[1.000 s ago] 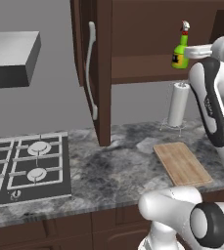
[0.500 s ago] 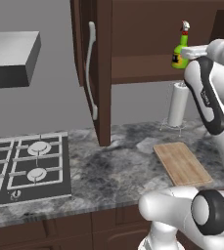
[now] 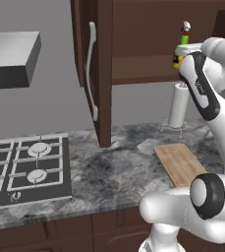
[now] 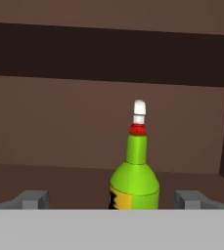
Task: Grab the spray bottle from the cabinet, then place it next to the cutting board for sanitizing. Then grab the dish brush from the countertop next to the sink and place it next to the cutting board.
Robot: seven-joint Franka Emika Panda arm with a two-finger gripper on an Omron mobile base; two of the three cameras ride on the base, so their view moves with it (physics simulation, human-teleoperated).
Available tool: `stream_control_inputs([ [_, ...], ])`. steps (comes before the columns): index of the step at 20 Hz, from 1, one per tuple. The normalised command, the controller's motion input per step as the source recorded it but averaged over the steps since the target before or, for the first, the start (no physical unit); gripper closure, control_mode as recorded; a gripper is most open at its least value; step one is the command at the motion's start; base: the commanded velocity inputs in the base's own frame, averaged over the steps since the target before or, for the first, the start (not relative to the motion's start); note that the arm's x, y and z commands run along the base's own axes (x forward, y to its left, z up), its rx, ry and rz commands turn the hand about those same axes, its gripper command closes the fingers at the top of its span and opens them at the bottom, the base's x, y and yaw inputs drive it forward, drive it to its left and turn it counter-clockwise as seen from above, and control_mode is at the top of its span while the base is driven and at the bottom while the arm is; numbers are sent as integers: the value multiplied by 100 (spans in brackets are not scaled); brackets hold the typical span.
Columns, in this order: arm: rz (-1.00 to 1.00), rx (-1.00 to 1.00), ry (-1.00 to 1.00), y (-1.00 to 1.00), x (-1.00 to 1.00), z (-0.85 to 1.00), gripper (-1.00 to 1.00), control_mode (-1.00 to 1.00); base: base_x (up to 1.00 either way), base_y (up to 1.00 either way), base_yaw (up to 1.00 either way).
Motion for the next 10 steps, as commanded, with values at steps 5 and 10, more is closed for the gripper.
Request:
stream_control_inputs([
  [5,0,0,0,-10,39,0,-100,-100,0,0,0],
  [10,0,0,0,-2,35,0,-100,-100,0,0,0],
])
